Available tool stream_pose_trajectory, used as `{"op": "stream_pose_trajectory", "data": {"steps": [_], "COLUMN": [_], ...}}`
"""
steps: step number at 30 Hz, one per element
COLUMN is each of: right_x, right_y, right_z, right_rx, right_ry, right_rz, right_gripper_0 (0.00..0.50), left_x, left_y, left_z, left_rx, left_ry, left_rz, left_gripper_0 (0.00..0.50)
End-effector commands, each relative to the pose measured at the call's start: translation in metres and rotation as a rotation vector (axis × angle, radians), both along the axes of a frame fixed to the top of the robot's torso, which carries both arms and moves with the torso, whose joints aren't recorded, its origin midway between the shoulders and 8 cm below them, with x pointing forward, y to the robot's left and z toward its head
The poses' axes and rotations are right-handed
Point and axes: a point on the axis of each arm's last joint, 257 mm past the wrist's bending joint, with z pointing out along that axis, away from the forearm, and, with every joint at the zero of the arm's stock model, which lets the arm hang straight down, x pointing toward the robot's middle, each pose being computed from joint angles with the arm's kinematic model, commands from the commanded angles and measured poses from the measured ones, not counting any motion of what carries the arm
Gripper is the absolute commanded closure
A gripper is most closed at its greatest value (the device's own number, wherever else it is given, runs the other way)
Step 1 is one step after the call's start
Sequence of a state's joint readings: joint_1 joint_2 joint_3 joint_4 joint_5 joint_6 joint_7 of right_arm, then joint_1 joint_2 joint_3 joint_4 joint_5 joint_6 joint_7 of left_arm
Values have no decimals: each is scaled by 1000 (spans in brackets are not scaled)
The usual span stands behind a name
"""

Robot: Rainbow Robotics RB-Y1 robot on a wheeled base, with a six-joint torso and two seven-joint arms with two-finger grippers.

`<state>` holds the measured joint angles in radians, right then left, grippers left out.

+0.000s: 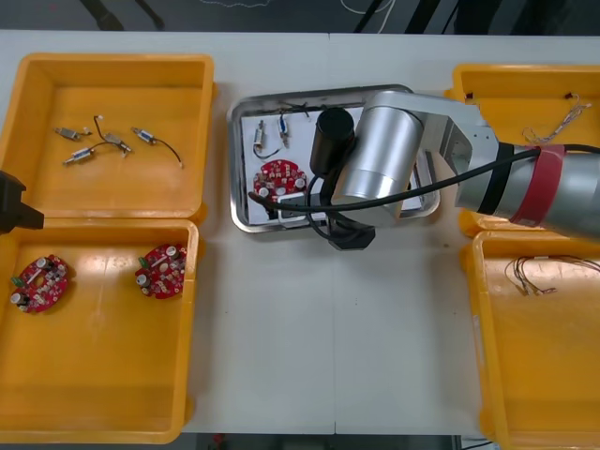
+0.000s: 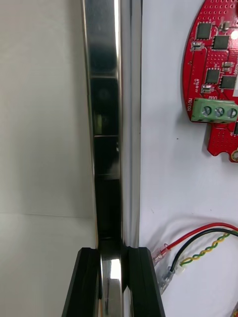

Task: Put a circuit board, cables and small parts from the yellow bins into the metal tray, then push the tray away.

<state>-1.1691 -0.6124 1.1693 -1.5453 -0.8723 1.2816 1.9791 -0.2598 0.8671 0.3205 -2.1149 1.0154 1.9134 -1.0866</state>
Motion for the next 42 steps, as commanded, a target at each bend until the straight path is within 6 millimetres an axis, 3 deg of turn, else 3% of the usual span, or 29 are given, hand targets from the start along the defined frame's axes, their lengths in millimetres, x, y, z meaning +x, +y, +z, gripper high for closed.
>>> {"op": "stream_pose_trajectory", "data": {"steps": [1,13,21,32,42], "right_x": [21,50,65,68,79], "right_y": [-10,-26,-16,6,9], "right_z": [18,39,49,59,70], "right_rx": [-51,-72,-58,10,7], "right_ry": [-32,-65,-74,-56,-90], "right_rz": [44,-9,-43,-59,-49], "right_gripper_0": [500,500,500,500,500], "left_x": [-5,-5,-5,-5,-5], "left_y": [17,17,17,17,17], "left_z": [13,13,13,13,13], "left_rx": [87,87,87,87,87], "left_ry": [-22,-22,-22,-22,-22], "left_rz": [-47,-47,-47,-47,-47], "left_gripper_0": [0,0,0,0,0]}}
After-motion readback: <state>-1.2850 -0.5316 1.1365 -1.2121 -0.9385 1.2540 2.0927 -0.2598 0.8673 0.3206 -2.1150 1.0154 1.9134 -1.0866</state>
